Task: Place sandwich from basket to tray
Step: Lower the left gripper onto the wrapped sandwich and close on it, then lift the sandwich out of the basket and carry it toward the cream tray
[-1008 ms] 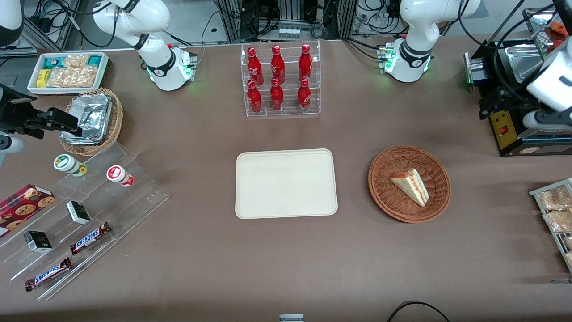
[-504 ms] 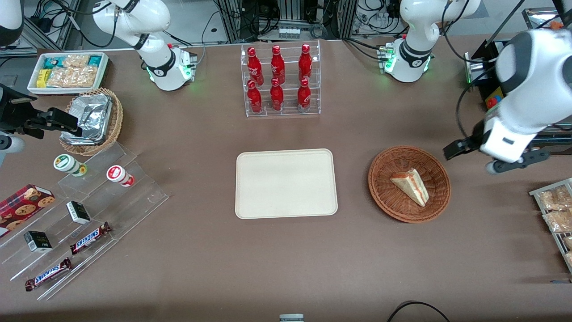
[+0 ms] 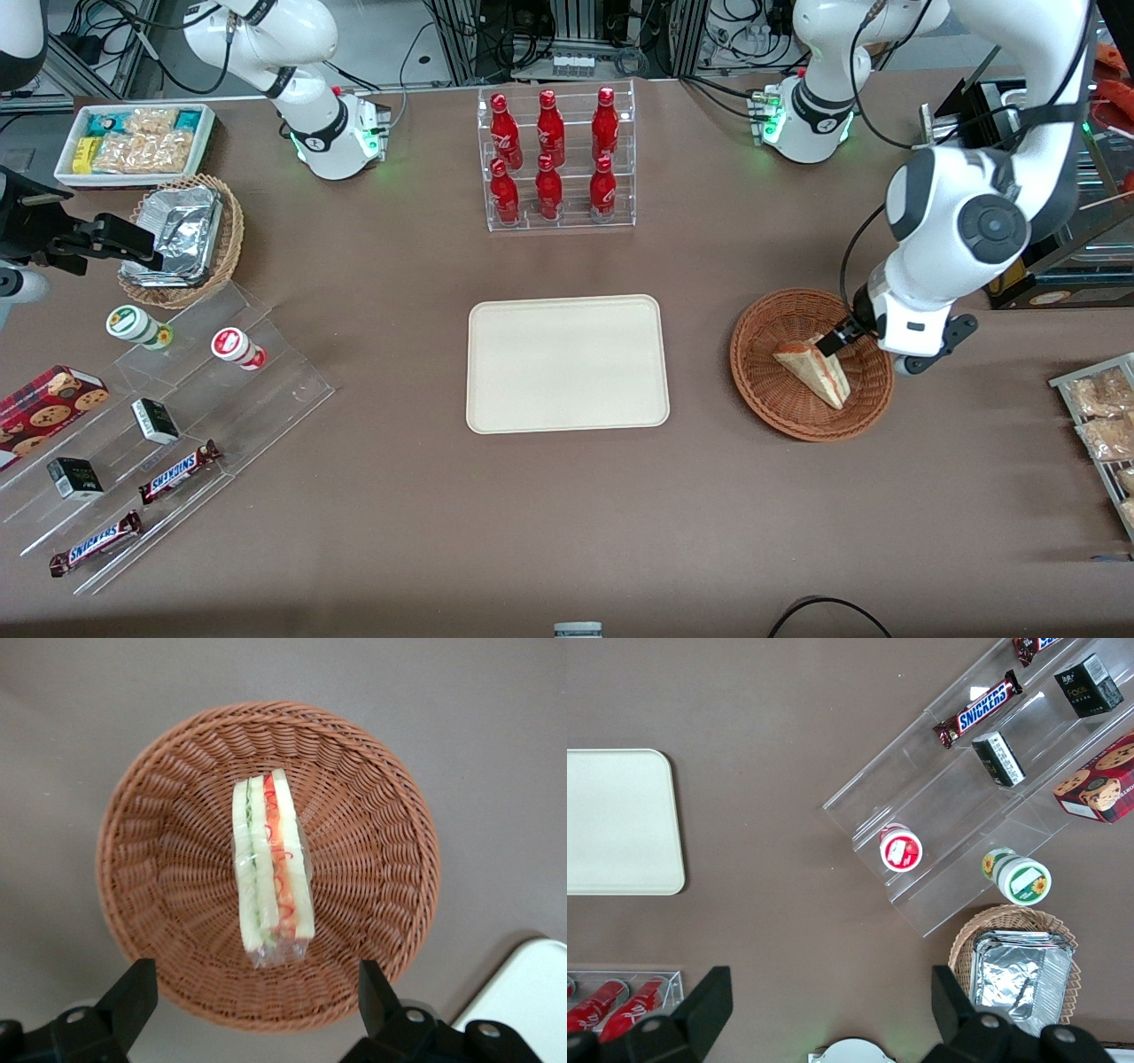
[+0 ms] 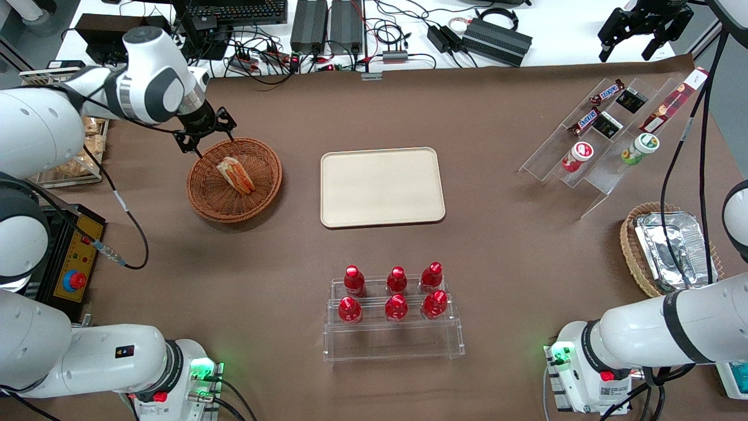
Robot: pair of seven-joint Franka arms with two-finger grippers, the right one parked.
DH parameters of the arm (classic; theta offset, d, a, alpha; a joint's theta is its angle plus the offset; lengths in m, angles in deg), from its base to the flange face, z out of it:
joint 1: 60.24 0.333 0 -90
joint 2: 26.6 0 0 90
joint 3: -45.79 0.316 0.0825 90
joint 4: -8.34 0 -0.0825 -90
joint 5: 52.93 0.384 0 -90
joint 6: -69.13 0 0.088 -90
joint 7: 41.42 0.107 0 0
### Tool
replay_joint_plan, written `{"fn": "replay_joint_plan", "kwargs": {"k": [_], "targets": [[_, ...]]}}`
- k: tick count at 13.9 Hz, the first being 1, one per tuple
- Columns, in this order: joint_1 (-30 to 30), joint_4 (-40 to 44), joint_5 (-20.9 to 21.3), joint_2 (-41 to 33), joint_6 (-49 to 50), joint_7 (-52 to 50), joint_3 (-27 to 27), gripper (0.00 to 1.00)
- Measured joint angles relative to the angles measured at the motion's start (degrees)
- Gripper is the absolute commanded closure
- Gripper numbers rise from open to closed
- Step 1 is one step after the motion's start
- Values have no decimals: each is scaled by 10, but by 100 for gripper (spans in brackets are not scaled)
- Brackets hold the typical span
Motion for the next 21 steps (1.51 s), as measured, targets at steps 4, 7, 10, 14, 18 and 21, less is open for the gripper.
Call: {"fn": "replay_joint_plan", "kwargs": {"k": [4,7,10,14,18,21], "targets": [[0,-22,0,30,-59,-4,0,0],[0,-23,1,50,-69,-4,0,0],[0,-23,1,72,-86,-4,0,1],[1,-23,1,98,-88,-4,2,82],[1,-15,1,107,-84,-4,2,100],[1,48,1,94,16,-4,2,100]]}}
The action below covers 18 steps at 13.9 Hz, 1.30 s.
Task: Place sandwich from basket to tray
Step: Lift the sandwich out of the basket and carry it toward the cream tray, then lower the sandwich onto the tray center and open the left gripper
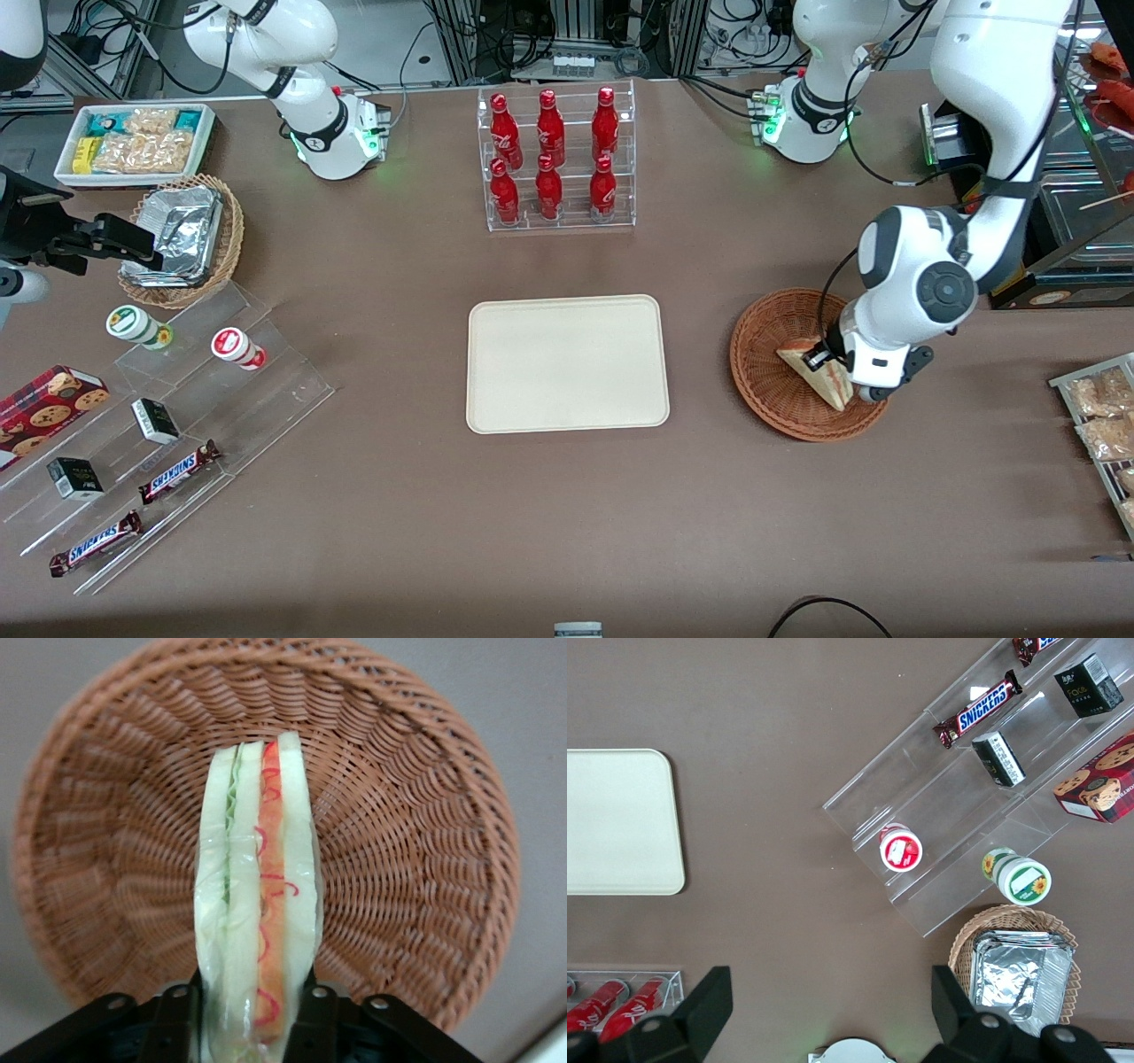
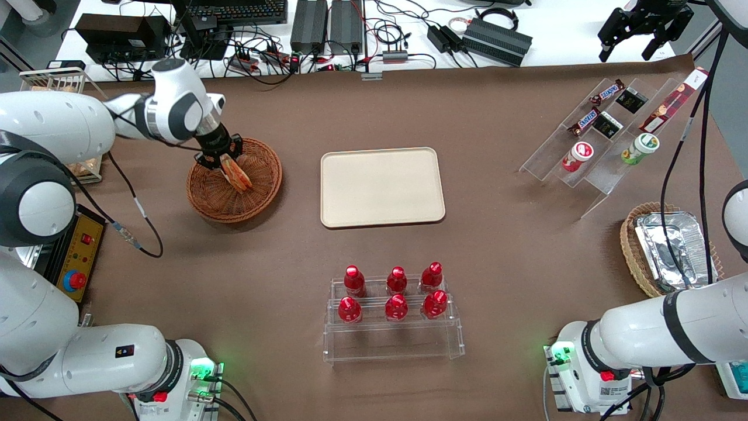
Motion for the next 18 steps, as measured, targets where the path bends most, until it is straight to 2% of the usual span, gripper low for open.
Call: {"fn": "replay_joint_plan", "kwargs": {"k": [3,5,9,12,15,18], "targets": [[-1,81,1,-35,107,1,-4,100],[-17,114,1,-55,127,2,-16,100],[-140,170,21,-41,128,-21,-25,100],[-238,221,31,15,126,-55,-28,100],[-313,284,42,103,122,-60,-27,100],[-369,330,88,186,90,-66,-26,100]]}}
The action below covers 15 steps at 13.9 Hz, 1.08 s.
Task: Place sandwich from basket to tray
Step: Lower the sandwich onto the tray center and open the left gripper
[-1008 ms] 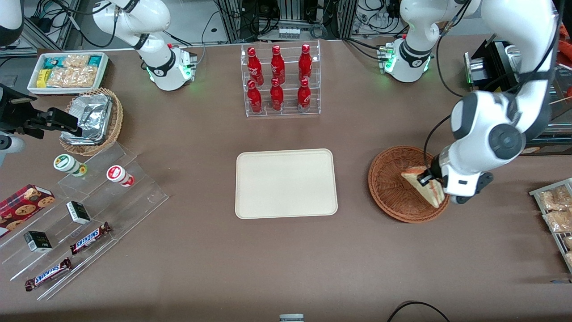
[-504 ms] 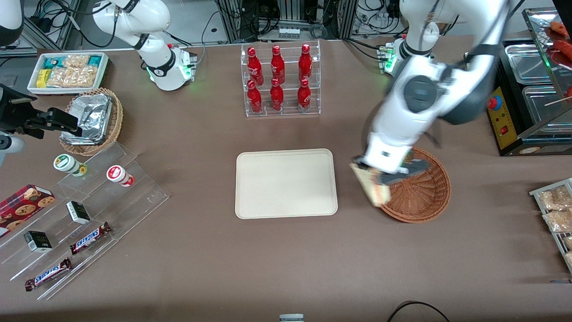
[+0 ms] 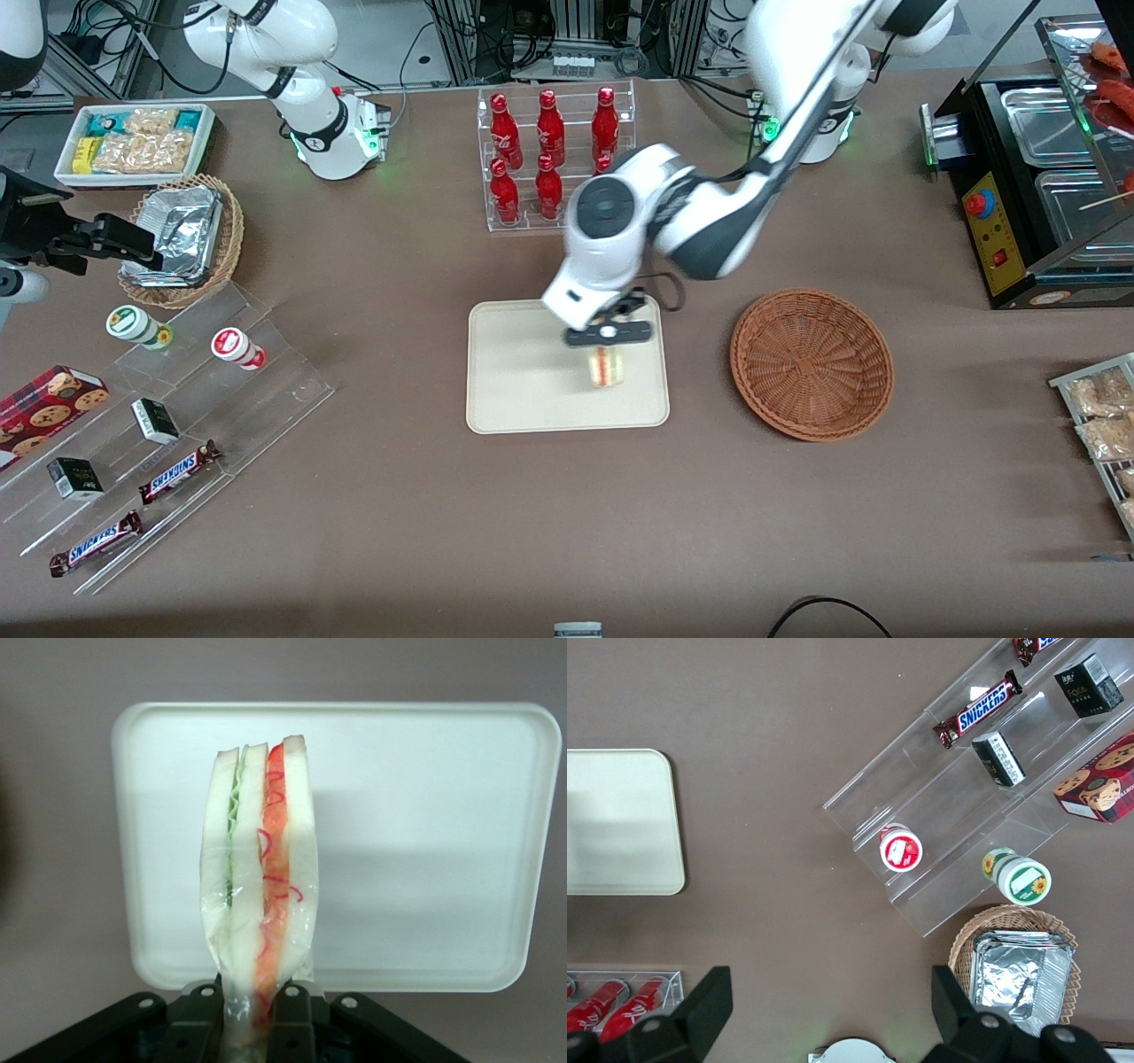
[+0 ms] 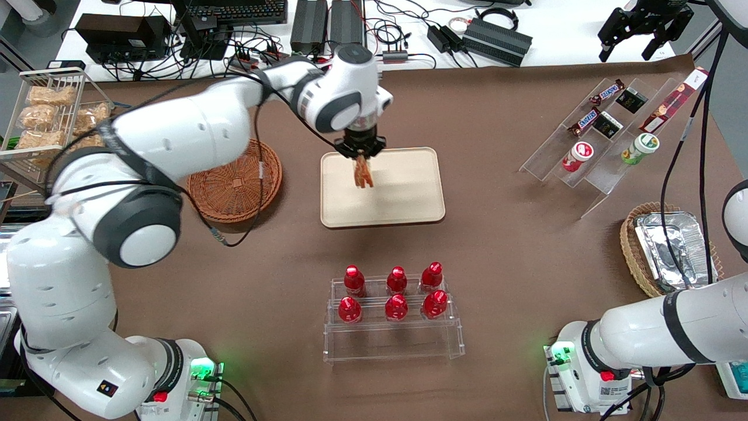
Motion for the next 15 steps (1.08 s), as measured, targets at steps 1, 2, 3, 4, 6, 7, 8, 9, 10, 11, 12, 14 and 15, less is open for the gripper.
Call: {"fn": "replay_joint_plan", "kwargs": {"k": [1,2,3,4,6,7,8,9,10,11,12,14,15], "targets": [[-12,6,6,20,-21,-1,0,100],[-21,10,8,37,-42,-1,0,100],[-28,12,9,49,-56,-1,0,100],[-32,14,9,59,-62,-1,0,100],[-33,17,11,73,-64,0,1,100],[-33,19,12,78,-64,0,2,100],[-33,19,17,83,-64,1,3,100],[-33,20,26,88,-65,1,4,100],[-33,24,34,96,-69,1,4,100],[-34,29,40,104,-73,1,3,100],[-36,34,43,112,-75,1,3,97],[-39,42,46,120,-76,1,3,0],[-40,44,46,120,-75,0,3,0]]}}
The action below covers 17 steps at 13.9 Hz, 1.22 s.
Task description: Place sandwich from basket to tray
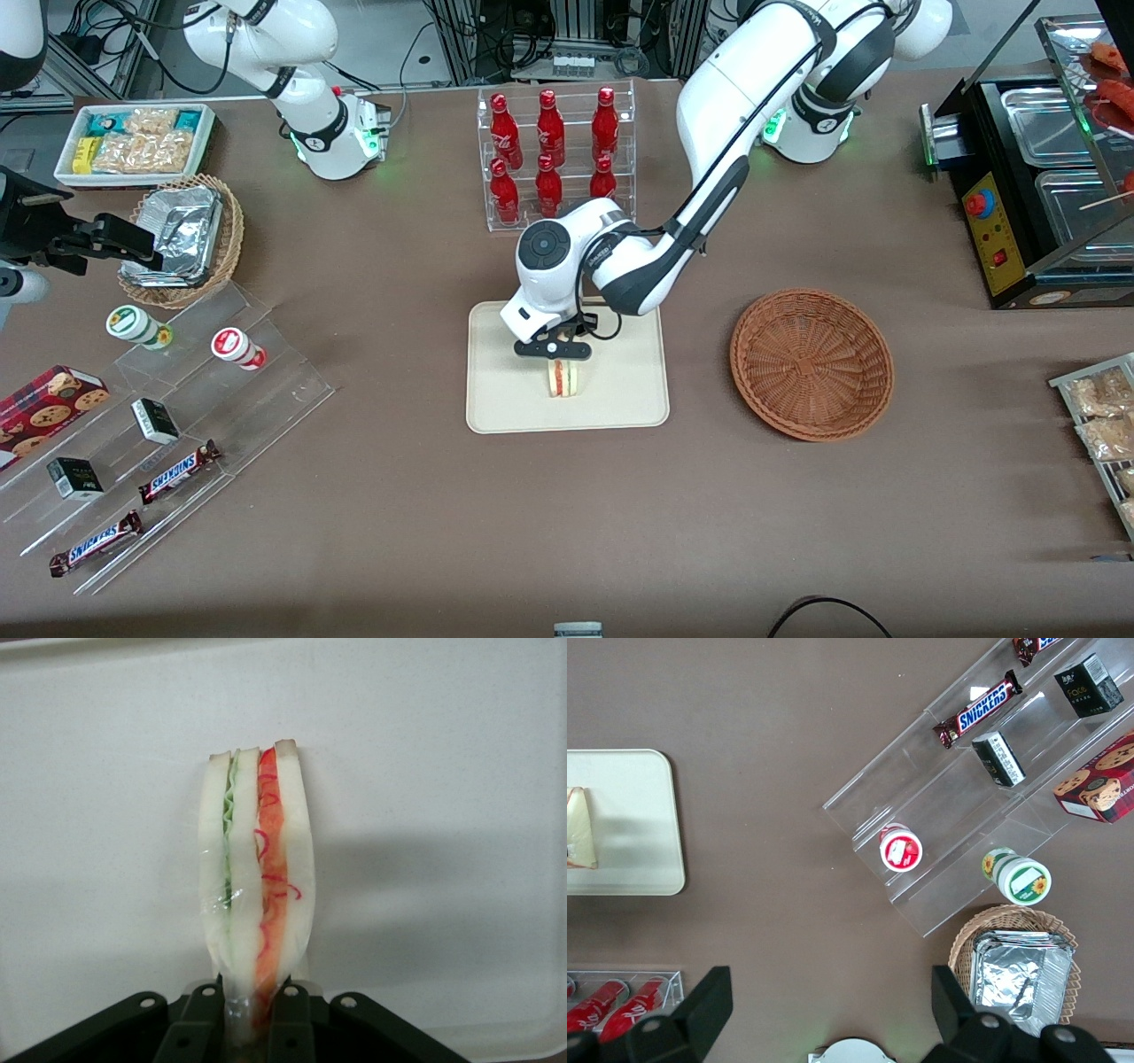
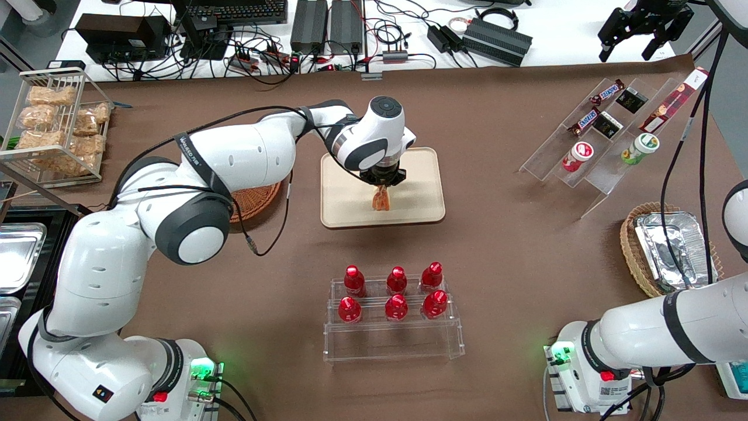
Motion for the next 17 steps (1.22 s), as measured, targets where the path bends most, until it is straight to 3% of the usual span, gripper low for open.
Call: {"fn": "replay_joint_plan", "kwargs": {"k": [6,12,17], "targets": [[4,26,1,-25,12,-3,2,0],[49,33,-2,-142,119,-84,6,0],[133,34,-3,-238,214,-106,10,0]]}}
